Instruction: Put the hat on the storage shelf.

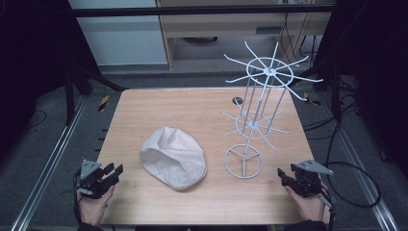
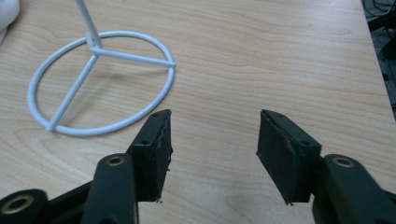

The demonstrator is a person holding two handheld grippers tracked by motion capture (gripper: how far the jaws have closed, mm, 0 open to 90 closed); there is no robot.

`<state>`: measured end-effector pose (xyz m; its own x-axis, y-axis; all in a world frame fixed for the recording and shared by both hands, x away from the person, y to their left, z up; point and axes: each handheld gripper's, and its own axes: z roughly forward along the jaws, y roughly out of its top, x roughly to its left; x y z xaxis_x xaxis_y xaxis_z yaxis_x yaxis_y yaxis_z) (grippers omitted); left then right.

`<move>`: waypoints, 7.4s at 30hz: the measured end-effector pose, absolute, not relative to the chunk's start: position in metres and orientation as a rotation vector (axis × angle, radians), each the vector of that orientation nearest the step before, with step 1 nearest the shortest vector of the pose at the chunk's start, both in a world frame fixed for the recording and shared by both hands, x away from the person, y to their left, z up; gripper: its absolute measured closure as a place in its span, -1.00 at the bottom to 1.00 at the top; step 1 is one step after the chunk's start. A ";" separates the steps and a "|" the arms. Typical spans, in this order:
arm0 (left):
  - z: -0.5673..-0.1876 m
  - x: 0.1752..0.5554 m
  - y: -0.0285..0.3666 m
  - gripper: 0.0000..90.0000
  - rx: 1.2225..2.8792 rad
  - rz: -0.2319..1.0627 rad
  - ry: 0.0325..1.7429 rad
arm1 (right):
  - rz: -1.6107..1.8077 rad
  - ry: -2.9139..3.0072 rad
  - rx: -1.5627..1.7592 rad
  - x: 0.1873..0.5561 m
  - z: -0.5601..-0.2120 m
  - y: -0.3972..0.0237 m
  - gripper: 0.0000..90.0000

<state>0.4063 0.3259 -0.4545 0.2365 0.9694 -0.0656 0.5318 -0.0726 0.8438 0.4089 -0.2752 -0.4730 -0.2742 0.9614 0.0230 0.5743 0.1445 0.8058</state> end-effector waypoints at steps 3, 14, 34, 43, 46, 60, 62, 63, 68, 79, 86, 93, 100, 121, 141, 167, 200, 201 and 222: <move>-0.454 0.404 0.317 0.50 1.745 0.676 1.370 | 1.005 1.921 1.464 0.406 -0.470 -0.275 0.13; -0.448 0.394 0.292 0.87 1.817 0.620 1.262 | 1.003 1.941 1.458 0.401 -0.466 -0.271 0.35; -0.441 0.400 0.243 1.00 1.912 0.534 1.127 | 0.998 1.961 1.456 0.401 -0.467 -0.269 0.44; -0.428 0.409 0.219 1.00 1.923 0.536 1.053 | 0.981 1.962 1.447 0.401 -0.469 -0.269 0.44; -0.422 0.414 0.211 1.00 1.912 0.533 1.039 | 0.982 1.963 1.444 0.401 -0.469 -0.269 0.43; -0.421 0.443 0.154 1.00 1.930 0.499 1.003 | 0.985 1.964 1.439 0.402 -0.470 -0.271 0.43; -0.424 0.446 0.148 1.00 1.947 0.502 1.003 | 0.982 1.965 1.440 0.402 -0.470 -0.271 0.43; -0.426 0.448 0.145 1.00 1.951 0.502 1.005 | 0.982 1.966 1.442 0.402 -0.470 -0.271 0.43; -0.436 0.454 0.134 1.00 1.986 0.494 1.017 | 0.982 1.968 1.442 0.403 -0.470 -0.271 0.43; -0.451 0.456 0.132 1.00 2.042 0.477 1.026 | 0.981 1.977 1.447 0.404 -0.472 -0.271 0.42; -0.456 0.450 0.142 1.00 2.068 0.448 1.019 | 0.977 1.976 1.449 0.403 -0.472 -0.271 0.41; -0.455 0.440 0.157 1.00 2.086 0.446 1.016 | 0.981 1.977 1.446 0.403 -0.472 -0.272 0.41; -0.449 0.427 0.174 1.00 2.085 0.448 1.004 | 0.974 1.977 1.447 0.403 -0.472 -0.272 0.41; -0.453 0.427 0.162 0.98 2.098 0.422 0.997 | 0.971 1.980 1.452 0.404 -0.473 -0.272 0.42; -0.458 0.405 0.199 1.00 2.141 0.400 1.022 | 0.965 1.987 1.455 0.404 -0.473 -0.272 0.42; -0.441 0.379 0.269 0.89 1.986 0.474 1.177 | 0.965 1.993 1.457 0.404 -0.474 -0.273 0.41; -0.422 0.438 0.280 -0.29 1.894 0.639 1.398 | 0.962 2.009 1.472 0.406 -0.476 -0.272 0.38; -0.423 0.439 0.279 -0.26 1.900 0.639 1.401 | 0.963 2.010 1.474 0.406 -0.476 -0.272 0.38; -0.439 0.450 0.270 0.58 1.922 0.612 1.437 | 0.957 2.025 1.479 0.407 -0.477 -0.270 0.38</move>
